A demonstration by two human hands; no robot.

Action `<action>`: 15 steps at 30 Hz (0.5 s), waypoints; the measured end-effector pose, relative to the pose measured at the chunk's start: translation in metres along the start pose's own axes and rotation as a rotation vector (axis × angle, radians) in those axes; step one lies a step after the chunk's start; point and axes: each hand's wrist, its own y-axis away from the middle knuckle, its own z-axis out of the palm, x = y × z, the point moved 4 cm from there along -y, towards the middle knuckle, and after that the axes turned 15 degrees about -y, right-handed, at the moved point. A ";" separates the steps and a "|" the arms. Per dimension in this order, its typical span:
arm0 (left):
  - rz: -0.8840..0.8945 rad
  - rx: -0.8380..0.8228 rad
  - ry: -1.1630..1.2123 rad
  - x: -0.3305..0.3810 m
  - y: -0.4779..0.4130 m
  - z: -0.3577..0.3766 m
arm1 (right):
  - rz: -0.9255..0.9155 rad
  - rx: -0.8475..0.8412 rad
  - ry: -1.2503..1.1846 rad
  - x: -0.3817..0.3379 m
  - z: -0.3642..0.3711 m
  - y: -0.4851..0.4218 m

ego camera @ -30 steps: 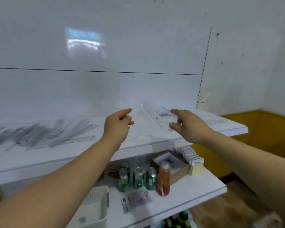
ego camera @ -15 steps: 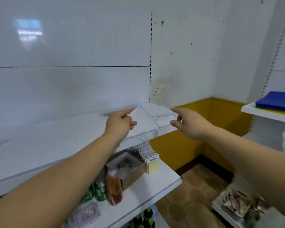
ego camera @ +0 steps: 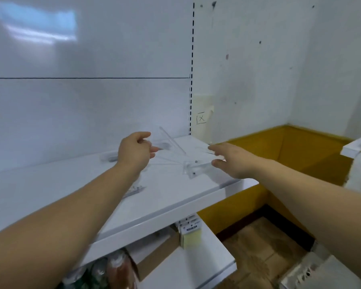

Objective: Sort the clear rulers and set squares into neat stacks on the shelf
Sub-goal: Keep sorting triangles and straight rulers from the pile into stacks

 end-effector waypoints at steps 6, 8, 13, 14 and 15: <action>-0.153 0.109 0.106 -0.018 -0.004 -0.003 | -0.044 -0.211 0.024 0.008 0.022 -0.034; -0.171 0.125 0.132 -0.019 0.000 -0.001 | -0.071 -0.275 0.045 0.010 0.025 -0.039; -0.213 0.122 0.183 -0.011 0.013 0.020 | -0.100 -0.263 -0.104 0.017 0.015 -0.045; -0.221 0.114 0.201 -0.007 0.017 0.027 | -0.109 -0.224 -0.243 0.016 0.010 -0.045; -0.226 0.107 0.218 -0.003 0.021 0.035 | -0.133 -0.193 -0.364 0.013 0.006 -0.046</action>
